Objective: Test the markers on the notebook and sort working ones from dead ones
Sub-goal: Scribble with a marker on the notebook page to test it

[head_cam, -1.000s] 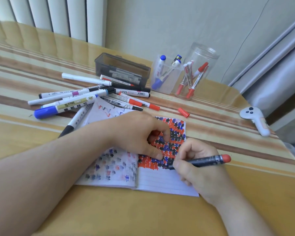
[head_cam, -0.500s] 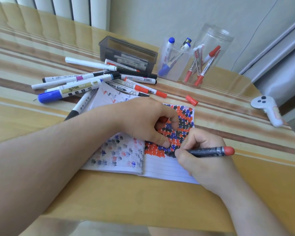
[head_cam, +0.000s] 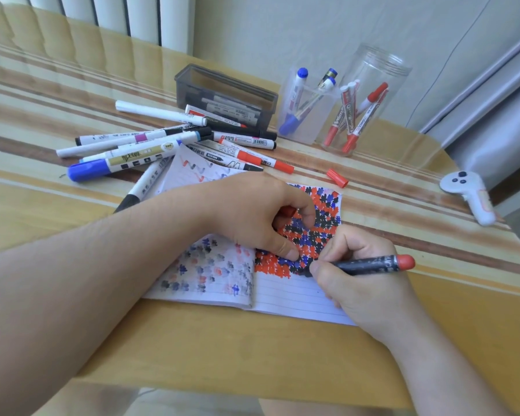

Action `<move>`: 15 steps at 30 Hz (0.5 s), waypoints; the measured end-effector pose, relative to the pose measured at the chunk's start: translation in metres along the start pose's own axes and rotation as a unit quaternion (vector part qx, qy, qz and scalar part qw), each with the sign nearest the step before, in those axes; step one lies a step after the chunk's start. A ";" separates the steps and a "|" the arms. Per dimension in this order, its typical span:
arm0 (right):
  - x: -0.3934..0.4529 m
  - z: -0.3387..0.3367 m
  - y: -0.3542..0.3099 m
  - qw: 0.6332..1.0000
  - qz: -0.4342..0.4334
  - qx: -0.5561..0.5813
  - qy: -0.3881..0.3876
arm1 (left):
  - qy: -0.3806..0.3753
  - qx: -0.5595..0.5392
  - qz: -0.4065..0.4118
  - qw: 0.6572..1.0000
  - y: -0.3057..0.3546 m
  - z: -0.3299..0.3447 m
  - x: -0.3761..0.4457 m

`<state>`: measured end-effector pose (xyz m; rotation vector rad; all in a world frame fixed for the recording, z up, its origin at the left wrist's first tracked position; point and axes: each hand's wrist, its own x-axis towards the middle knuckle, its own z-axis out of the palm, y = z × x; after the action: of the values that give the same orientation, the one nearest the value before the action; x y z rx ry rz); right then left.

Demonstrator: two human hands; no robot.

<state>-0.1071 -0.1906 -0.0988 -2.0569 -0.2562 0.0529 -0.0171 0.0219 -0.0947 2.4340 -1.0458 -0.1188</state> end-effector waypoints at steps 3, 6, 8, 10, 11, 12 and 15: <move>-0.002 0.001 -0.002 1.000 0.002 0.021 -0.005 | 0.000 0.002 -0.001 1.000 0.001 0.000 0.000; -0.001 0.001 -0.001 1.000 -0.003 0.012 -0.019 | -0.003 0.003 -0.004 1.000 0.002 -0.001 -0.001; 0.000 0.000 -0.002 1.000 0.002 0.019 -0.023 | -0.006 0.001 -0.006 1.000 0.002 -0.001 -0.001; 0.000 -0.001 -0.001 1.000 0.006 0.029 -0.010 | -0.009 0.002 -0.007 1.000 0.002 -0.001 -0.001; 0.000 -0.001 0.000 0.999 0.007 0.037 -0.002 | -0.010 0.002 -0.008 1.000 0.003 -0.001 -0.001; 0.000 -0.001 0.001 0.999 0.007 0.042 0.003 | -0.010 0.001 -0.009 1.000 0.003 -0.001 -0.001; 0.001 0.000 0.002 1.000 -0.001 0.017 -0.002 | -0.014 0.005 -0.014 1.000 0.003 -0.001 -0.002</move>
<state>-0.1060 -0.1912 -0.1003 -2.0233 -0.2573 0.0595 -0.0202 0.0217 -0.0927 2.4640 -1.0259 -0.1566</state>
